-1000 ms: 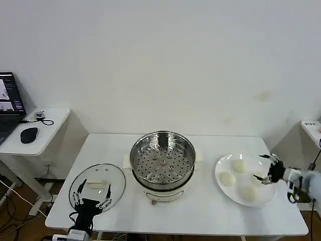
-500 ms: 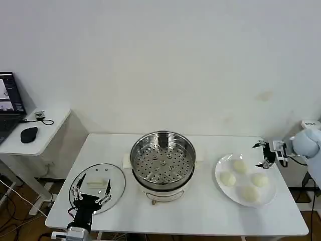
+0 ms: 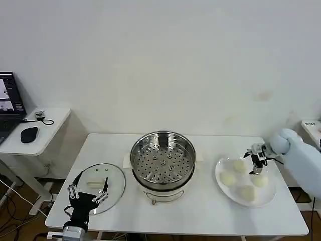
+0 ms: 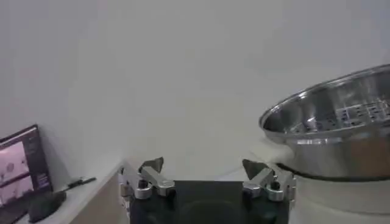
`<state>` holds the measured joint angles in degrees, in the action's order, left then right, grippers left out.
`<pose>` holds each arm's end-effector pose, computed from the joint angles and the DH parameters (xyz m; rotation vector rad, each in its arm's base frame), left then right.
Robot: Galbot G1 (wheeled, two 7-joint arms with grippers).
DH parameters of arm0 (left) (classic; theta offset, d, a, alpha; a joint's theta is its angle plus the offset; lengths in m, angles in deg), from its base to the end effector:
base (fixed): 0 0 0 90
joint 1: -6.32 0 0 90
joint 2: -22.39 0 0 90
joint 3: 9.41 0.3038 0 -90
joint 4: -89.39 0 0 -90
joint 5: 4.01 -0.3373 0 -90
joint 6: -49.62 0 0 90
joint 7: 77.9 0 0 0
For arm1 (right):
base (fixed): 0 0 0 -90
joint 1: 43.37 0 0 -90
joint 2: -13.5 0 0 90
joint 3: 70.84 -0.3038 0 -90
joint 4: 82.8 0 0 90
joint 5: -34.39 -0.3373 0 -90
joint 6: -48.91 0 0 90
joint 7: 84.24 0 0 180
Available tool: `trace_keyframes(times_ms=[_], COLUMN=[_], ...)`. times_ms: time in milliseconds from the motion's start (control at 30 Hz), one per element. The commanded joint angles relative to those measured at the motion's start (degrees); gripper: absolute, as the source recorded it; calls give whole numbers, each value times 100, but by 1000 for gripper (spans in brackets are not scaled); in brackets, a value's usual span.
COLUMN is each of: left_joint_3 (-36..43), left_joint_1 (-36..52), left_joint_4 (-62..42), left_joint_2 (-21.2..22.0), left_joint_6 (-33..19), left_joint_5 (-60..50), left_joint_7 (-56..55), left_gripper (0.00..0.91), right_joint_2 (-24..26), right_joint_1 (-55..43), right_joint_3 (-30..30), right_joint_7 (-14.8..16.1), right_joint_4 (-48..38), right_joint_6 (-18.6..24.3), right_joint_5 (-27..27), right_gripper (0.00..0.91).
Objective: Take steamed baozi put them in steamer then cover it.
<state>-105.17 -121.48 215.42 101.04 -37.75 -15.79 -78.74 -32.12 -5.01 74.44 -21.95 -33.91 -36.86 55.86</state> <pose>0.1544 0.0476 -0.2437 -0.0256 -3.0135 -0.6509 0.4989 -0.2183 -0.2103 1.1491 -1.4282 1.3981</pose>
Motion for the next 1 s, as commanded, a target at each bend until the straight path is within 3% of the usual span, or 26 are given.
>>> trace_keyframes(times_ms=[33, 267, 500, 733, 1000], left_joint_3=[-13, -48, -36, -36, -7], left_joint_1=[1, 1, -10, -19, -13], left_joint_4=[8, -5, -9, 18, 14], left_joint_2=[-2, -3, 14, 25, 25], left_joint_6=[-3, -50, -77, -91, -90], left_joint_5=[-14, -25, -57, -61, -75], left_joint_7=[10, 8, -1, -8, -5], left_gripper=[907, 907, 907, 907, 907], right_joint_2=[-379, -445, -437, -337, 477], right_joint_1=[-191, -192, -220, -222, -851], right_joint_3=[293, 297, 309, 322, 776], right_joint_7=[-39, -99, -152, -71, 149], right_joint_4=[-580, -653, -615, -408, 678], right_joint_6=[13, -2, -24, -8, 7], right_joint_5=[158, 181, 114, 29, -559], right_gripper=[907, 846, 615, 605, 615])
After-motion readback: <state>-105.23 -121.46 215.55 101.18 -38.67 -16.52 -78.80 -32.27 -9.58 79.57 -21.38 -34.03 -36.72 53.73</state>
